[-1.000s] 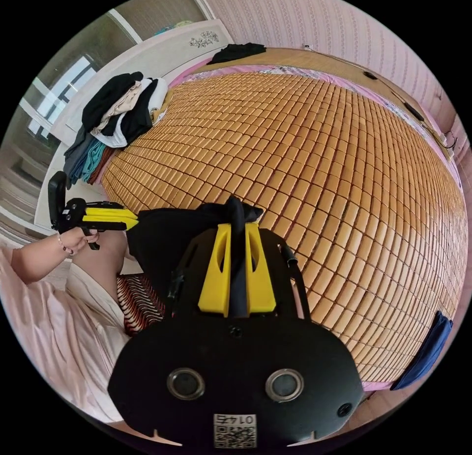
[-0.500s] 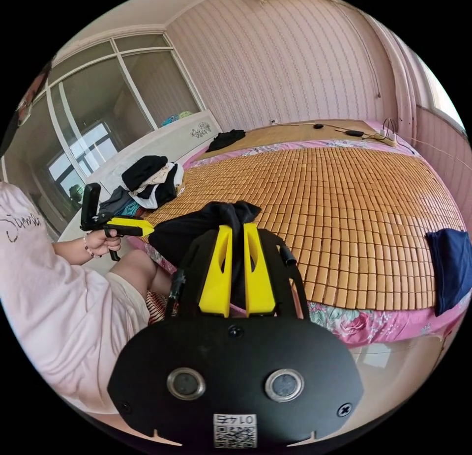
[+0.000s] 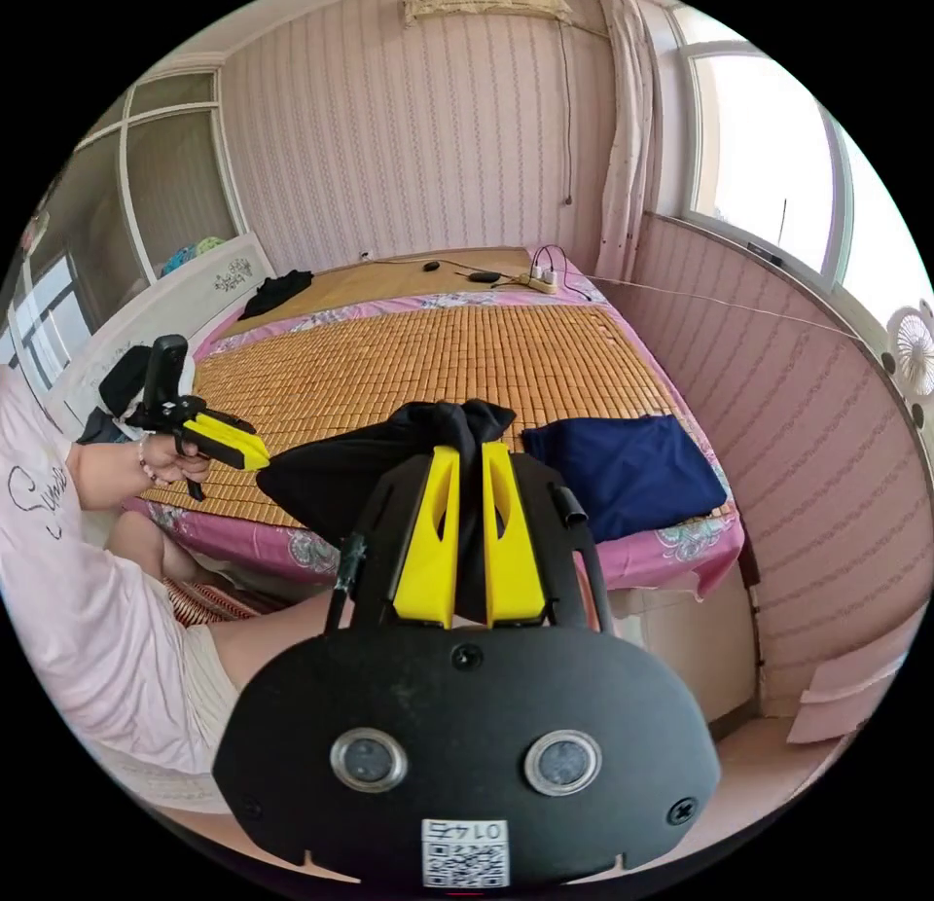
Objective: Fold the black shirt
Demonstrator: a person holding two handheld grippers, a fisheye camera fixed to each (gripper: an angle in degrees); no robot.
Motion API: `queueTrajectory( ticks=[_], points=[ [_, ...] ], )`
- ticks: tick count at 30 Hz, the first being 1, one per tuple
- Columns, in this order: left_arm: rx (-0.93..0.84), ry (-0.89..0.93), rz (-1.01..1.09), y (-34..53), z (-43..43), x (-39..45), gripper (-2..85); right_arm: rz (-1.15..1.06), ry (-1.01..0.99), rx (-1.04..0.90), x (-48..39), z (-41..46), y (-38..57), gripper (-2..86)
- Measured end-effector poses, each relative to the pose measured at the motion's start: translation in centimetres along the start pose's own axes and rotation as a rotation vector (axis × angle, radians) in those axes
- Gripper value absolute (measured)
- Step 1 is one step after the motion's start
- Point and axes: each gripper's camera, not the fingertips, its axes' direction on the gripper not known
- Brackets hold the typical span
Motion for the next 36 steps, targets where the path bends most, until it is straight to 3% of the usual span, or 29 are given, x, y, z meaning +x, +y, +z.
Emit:
queueTrajectory(
  ticks=[4,7,8,12,18,25,30,36],
  points=[
    [0.007,0.094,0.063,-9.7,6.3,-1.9,-0.9,0.039,0.075,-0.137,9.4,1.5,-5.7,5.5],
    [-0.086,0.001,-0.062,-14.6,11.9,-5.5,-0.6,0.286,0.142,-0.197,17.1,6.0,-9.1,8.9],
    [-0.113,-0.01,-0.103,-15.4,13.1,-6.8,0.0,0.39,0.175,-0.235,19.1,7.9,-9.4,9.9],
    [-0.163,-0.111,-0.113,-13.5,12.5,-8.5,1.2,0.463,0.215,-0.28,19.0,10.9,-8.1,11.2],
    [-0.174,-0.32,-0.078,-0.6,3.6,-6.2,3.5,0.228,0.226,-0.115,5.2,9.7,-1.4,10.9],
    [-0.062,-0.473,-0.385,16.7,-10.0,0.8,4.8,-0.025,0.086,-0.244,-16.6,10.4,7.6,11.9],
    [0.105,-0.586,-0.487,23.2,-18.4,5.7,4.9,-0.178,-0.042,-0.231,-28.3,11.0,5.6,11.8],
    [0.319,-0.834,-0.507,31.9,-29.9,13.6,5.5,-0.436,-0.216,-0.081,-45.4,10.6,-0.3,13.7]
  ],
)
